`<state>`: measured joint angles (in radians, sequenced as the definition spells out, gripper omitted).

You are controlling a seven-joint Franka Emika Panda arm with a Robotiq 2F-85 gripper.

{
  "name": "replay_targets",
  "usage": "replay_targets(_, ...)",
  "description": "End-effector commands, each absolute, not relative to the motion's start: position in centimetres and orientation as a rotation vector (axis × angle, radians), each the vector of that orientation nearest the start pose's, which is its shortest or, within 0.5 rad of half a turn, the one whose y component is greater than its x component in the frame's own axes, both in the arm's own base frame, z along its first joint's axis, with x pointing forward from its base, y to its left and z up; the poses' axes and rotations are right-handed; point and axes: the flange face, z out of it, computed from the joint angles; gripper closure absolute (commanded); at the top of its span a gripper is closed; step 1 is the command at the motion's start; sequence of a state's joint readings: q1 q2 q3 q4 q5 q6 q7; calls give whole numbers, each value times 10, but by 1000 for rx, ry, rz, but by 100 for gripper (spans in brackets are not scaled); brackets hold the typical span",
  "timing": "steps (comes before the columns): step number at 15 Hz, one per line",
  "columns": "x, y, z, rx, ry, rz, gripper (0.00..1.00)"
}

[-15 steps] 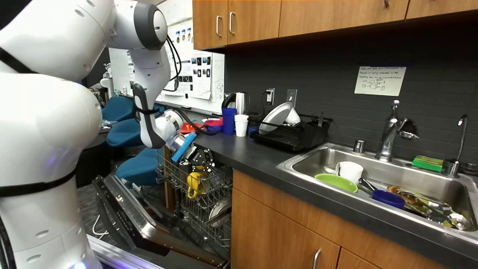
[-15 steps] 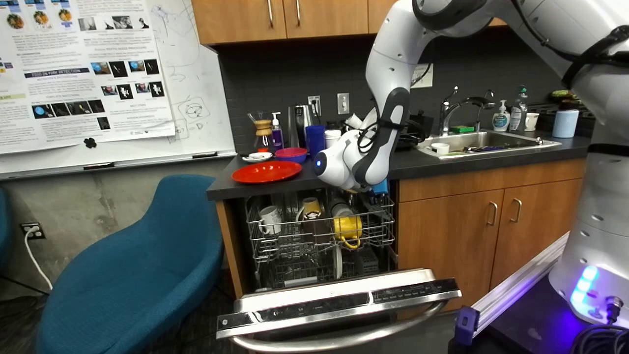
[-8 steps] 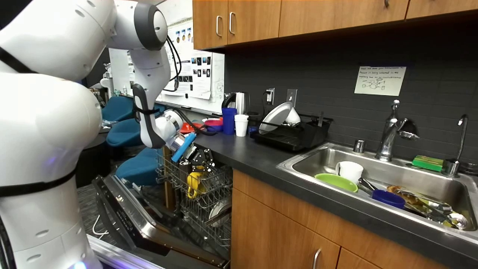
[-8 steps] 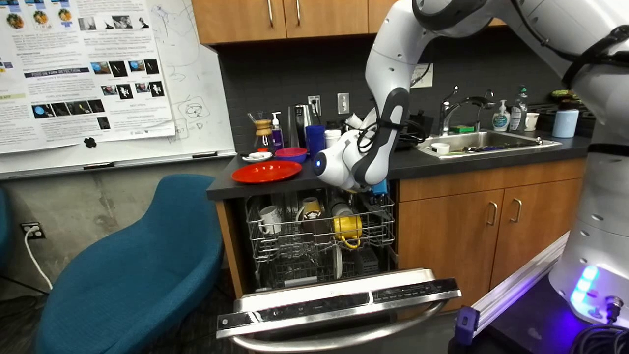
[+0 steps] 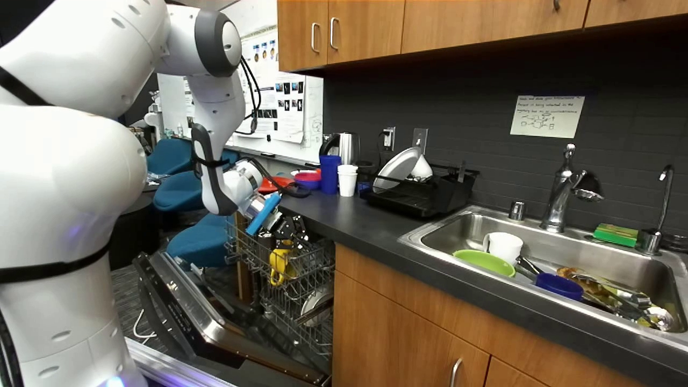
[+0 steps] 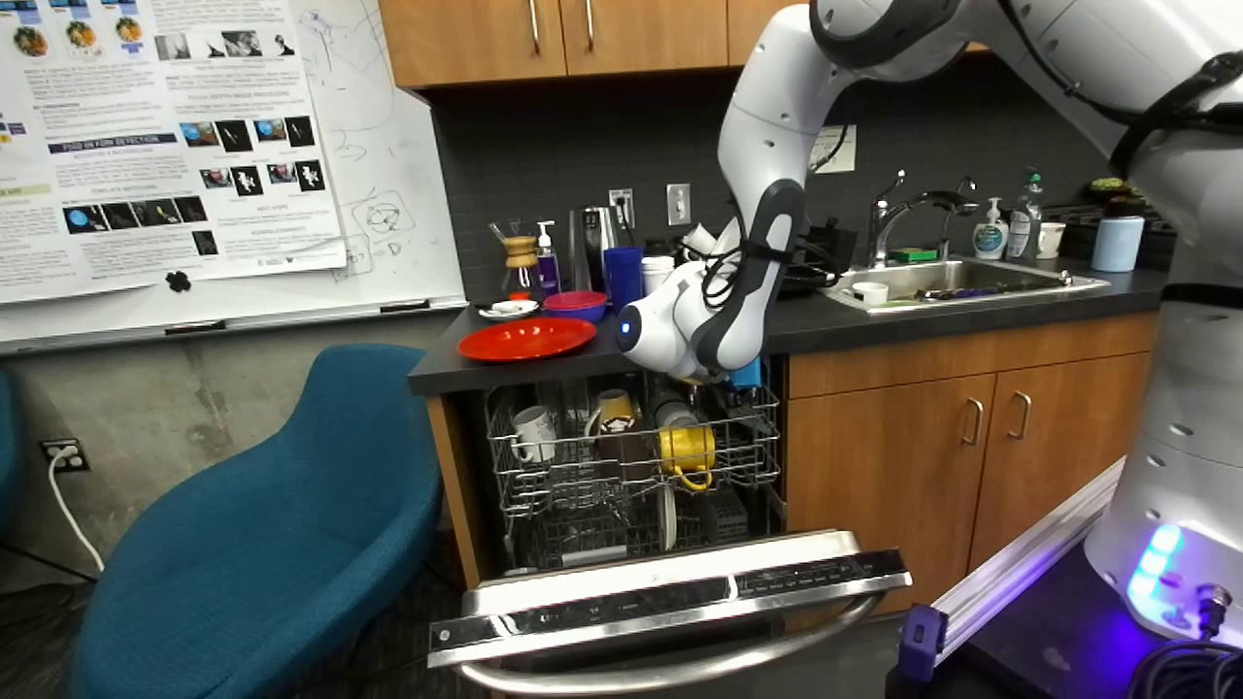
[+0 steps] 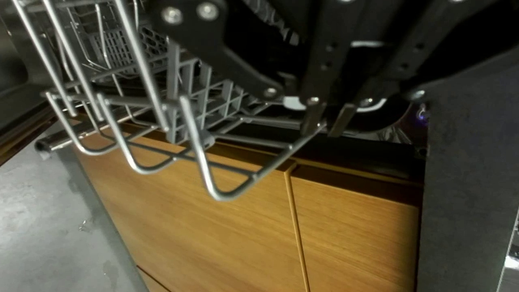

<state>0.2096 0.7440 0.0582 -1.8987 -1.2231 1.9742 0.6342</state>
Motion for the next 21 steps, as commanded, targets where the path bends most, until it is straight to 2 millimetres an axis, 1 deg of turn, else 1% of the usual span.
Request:
replay_targets(1, 588, 85, 94, 2038, 585, -118, 58)
replay_targets(4, 585, 86, 93, 2042, 593, -125, 43)
replay_targets(5, 584, 88, 95, 2057, 599, -125, 38)
replay_targets(8, 580, 93, 110, 2091, 596, -107, 23)
replay_targets(9, 580, 95, 117, 2102, 589, -96, 21)
replay_targets(12, 581, 106, 139, 2167, 595, -52, 21)
replay_targets(16, 585, 112, 171, 2238, 565, 7, 21)
replay_targets(18, 585, 109, 180, 2264, 559, 17, 21)
replay_targets(19, 582, 107, 181, 2284, 560, 18, 21)
replay_targets(21, 577, 107, 190, 2333, 568, 29, 21)
